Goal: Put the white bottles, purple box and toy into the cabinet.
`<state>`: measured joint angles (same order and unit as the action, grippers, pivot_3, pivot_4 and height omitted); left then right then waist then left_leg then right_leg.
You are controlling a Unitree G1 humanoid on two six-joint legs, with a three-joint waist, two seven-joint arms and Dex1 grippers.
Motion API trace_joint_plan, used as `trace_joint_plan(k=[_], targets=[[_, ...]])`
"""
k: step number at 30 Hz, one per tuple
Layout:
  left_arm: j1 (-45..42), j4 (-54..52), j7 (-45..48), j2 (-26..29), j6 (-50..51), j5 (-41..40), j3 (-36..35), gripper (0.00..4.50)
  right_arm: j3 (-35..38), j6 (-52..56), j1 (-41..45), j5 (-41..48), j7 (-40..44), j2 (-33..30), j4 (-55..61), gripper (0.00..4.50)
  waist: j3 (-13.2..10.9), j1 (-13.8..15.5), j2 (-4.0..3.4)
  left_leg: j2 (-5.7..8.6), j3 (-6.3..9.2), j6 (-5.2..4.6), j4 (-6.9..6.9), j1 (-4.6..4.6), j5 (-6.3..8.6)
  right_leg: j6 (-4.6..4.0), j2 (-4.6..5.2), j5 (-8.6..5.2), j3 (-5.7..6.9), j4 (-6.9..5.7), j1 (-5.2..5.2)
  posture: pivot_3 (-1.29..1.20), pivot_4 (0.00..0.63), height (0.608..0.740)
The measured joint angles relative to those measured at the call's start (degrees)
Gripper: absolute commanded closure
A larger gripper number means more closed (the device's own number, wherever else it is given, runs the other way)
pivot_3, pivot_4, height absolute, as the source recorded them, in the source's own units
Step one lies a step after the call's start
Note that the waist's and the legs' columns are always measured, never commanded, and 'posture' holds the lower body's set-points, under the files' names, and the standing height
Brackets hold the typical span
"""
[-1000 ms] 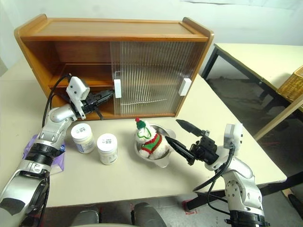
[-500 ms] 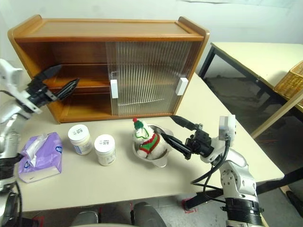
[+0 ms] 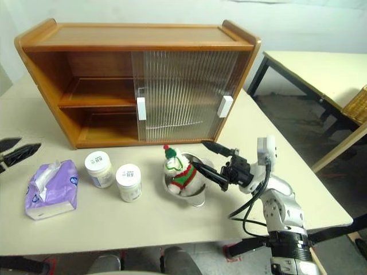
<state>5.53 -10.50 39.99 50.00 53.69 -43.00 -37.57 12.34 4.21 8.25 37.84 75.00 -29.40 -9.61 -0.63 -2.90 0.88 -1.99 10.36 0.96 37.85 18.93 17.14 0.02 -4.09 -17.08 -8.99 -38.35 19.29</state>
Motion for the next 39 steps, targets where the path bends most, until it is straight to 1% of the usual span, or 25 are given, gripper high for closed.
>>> trace_joint_plan(k=[1,4,6,11,15,16,17,19,20,23,26,27,28,31,34,39], targets=[[1.1,0.4,-1.1,-0.6,2.3,-0.3,-0.6,0.03,0.2,-0.2,0.2,0.0,0.0,-0.2,-0.7,0.0,0.0,0.0,-0.02,-0.06,-0.01,0.05,-0.01,0.0,-0.01,-0.03,-0.01,0.0,0.02,-0.01,0.02,-0.07,0.0,0.74],[1.4,0.6,-4.1,-5.2,7.7,-3.8,-2.2,0.03,0.4,-0.2,1.4,0.0,0.0,-0.2,-2.2,0.0,0.0,0.9,-0.02,-0.15,-0.03,0.21,-0.02,-0.03,-0.08,-0.13,-0.05,0.05,0.04,-0.04,0.04,-0.08,0.0,0.74],[1.4,0.5,-4.5,-7.0,8.1,-4.4,-2.2,0.03,0.4,-0.3,1.7,0.0,0.2,-0.2,-2.2,0.0,0.0,1.4,0.01,-0.21,-0.03,0.27,-0.02,-0.05,-0.11,-0.2,-0.09,0.1,0.05,-0.07,0.06,-0.09,0.0,0.74],[2.6,0.4,-5.1,-8.5,7.9,-4.3,-1.7,0.03,0.4,-0.8,1.4,-0.1,0.3,-0.2,-2.3,0.0,0.1,1.3,-0.02,-0.25,-0.1,0.35,-0.01,-0.11,-0.15,-0.26,-0.12,0.13,0.05,-0.18,0.07,-0.1,0.0,0.74],[4.6,1.1,-5.6,-8.3,7.8,-2.0,1.9,0.03,0.4,-1.6,0.8,-0.3,0.7,-0.6,-2.4,0.0,0.2,1.2,-0.15,-0.25,-0.18,0.39,0.0,-0.15,-0.16,-0.27,-0.12,0.13,0.02,-0.2,0.08,-0.1,0.0,0.74],[4.9,2.2,-6.0,-8.5,7.7,-1.2,2.8,0.43,0.4,-1.7,0.5,-0.4,0.7,-0.7,-2.4,0.0,0.2,1.2,-0.14,-0.26,-0.18,0.39,-0.01,-0.15,-0.16,-0.27,-0.12,0.13,0.02,-0.22,0.09,-0.11,0.0,0.74],[4.9,3.0,-6.4,-8.9,7.5,-0.6,3.2,0.66,0.4,-1.7,0.3,-0.6,0.8,-0.7,-2.4,0.0,0.2,1.2,-0.13,-0.27,-0.18,0.39,-0.01,-0.15,-0.16,-0.29,-0.12,0.14,0.02,-0.24,0.12,-0.11,0.0,0.74],[4.7,4.1,-6.7,-9.3,6.5,0.3,3.7,1.29,0.4,-1.8,0.0,-0.7,0.7,-0.9,-2.3,0.0,0.2,1.1,-0.14,-0.27,-0.18,0.39,0.0,-0.15,-0.16,-0.3,-0.12,0.15,0.02,-0.26,0.13,-0.12,0.001,0.74],[4.7,4.6,-6.6,-9.3,6.0,0.4,4.2,1.76,0.4,-1.8,-0.2,-0.7,0.5,-0.9,-2.0,0.0,0.2,1.1,-0.18,-0.26,-0.19,0.39,0.0,-0.18,-0.16,-0.3,-0.12,0.15,0.02,-0.27,0.11,-0.12,0.001,0.74],[4.1,5.6,-6.2,-9.6,5.3,0.4,4.8,2.76,0.4,-1.8,-0.7,-0.7,-0.1,-0.9,-1.0,0.0,0.3,1.1,-0.23,-0.26,-0.2,0.39,0.0,-0.21,-0.16,-0.32,-0.12,0.16,0.02,-0.32,0.11,-0.12,0.001,0.74],[1.8,7.4,-6.3,-9.7,4.6,0.3,4.7,3.86,0.4,-1.8,-0.9,-0.8,-0.8,-0.7,-0.4,0.0,0.3,1.0,-0.23,-0.26,-0.21,0.39,-0.01,-0.28,-0.16,-0.36,-0.14,0.18,0.03,-0.42,0.11,-0.13,0.0,0.74],[1.2,7.8,-6.3,-9.6,4.3,0.3,4.5,4.13,0.4,-1.9,-0.9,-0.8,-0.9,-0.6,-0.4,0.0,0.3,1.0,-0.23,-0.26,-0.21,0.39,-0.01,-0.29,-0.16,-0.37,-0.14,0.19,0.03,-0.44,0.11,-0.13,0.0,0.74],[0.3,8.6,-6.3,-9.7,4.3,-0.1,4.0,4.49,0.4,-2.2,-1.1,-0.8,-1.0,-0.5,-0.4,0.0,0.2,1.0,-0.23,-0.26,-0.21,0.39,-0.01,-0.29,-0.16,-0.37,-0.14,0.19,0.03,-0.46,0.11,-0.12,0.0,0.74],[-3.8,9.7,-6.9,-10.4,4.3,-3.0,-0.5,4.49,0.3,-2.9,-1.9,-1.0,-1.1,0.5,-0.5,0.0,0.3,0.9,-0.02,-0.26,-0.21,0.4,0.0,-0.27,-0.17,-0.39,-0.15,0.2,0.04,-0.54,0.16,-0.12,0.0,0.74],[-5.7,9.1,-7.2,-10.3,5.6,-6.9,-4.9,4.49,0.2,-3.4,-1.9,-1.3,-1.1,0.9,-0.7,0.0,0.3,0.6,-0.07,-0.26,-0.33,0.41,-0.01,-0.26,-0.16,-0.36,-0.14,0.18,-0.04,-0.54,0.16,-0.11,0.0,0.74],[-9.4,6.7,-9.3,-11.2,9.4,-15.6,-8.4,4.49,0.2,-3.5,-1.7,-1.8,-1.1,1.0,-1.1,0.0,0.3,0.4,0.04,-0.27,-0.35,0.5,0.0,-0.17,-0.21,-0.35,-0.15,0.18,-0.04,-0.54,0.23,-0.1,0.0,0.74]])
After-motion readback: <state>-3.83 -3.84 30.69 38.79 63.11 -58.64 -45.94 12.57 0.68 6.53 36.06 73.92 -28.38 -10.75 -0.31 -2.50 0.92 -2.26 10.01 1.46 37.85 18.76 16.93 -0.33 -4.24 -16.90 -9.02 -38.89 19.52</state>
